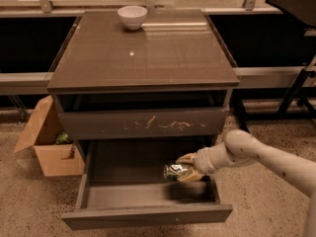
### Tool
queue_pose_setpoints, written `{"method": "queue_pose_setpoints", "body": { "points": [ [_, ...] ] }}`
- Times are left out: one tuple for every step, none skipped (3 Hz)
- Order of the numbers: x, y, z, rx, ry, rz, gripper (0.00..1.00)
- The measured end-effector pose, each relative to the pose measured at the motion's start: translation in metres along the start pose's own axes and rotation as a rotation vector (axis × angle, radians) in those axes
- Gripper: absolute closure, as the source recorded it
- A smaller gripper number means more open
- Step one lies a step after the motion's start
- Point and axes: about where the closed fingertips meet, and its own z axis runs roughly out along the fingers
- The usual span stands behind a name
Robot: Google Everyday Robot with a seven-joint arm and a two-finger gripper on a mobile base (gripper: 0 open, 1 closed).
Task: Pick green can from middle drawer and place on counter
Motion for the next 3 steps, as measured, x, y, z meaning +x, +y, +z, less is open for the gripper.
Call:
{"method": "queue_pose_setpoints", "body": {
  "points": [
    [-0.022,0.014,-0.048,0.046,-0.081,-0.057,1.0],
    [-0.022,0.014,-0.047,0.045,-0.081,-0.057,1.0],
    [-0.044,0.013,-0.068,0.08,-0.086,-0.111,1.0]
  ]
}}
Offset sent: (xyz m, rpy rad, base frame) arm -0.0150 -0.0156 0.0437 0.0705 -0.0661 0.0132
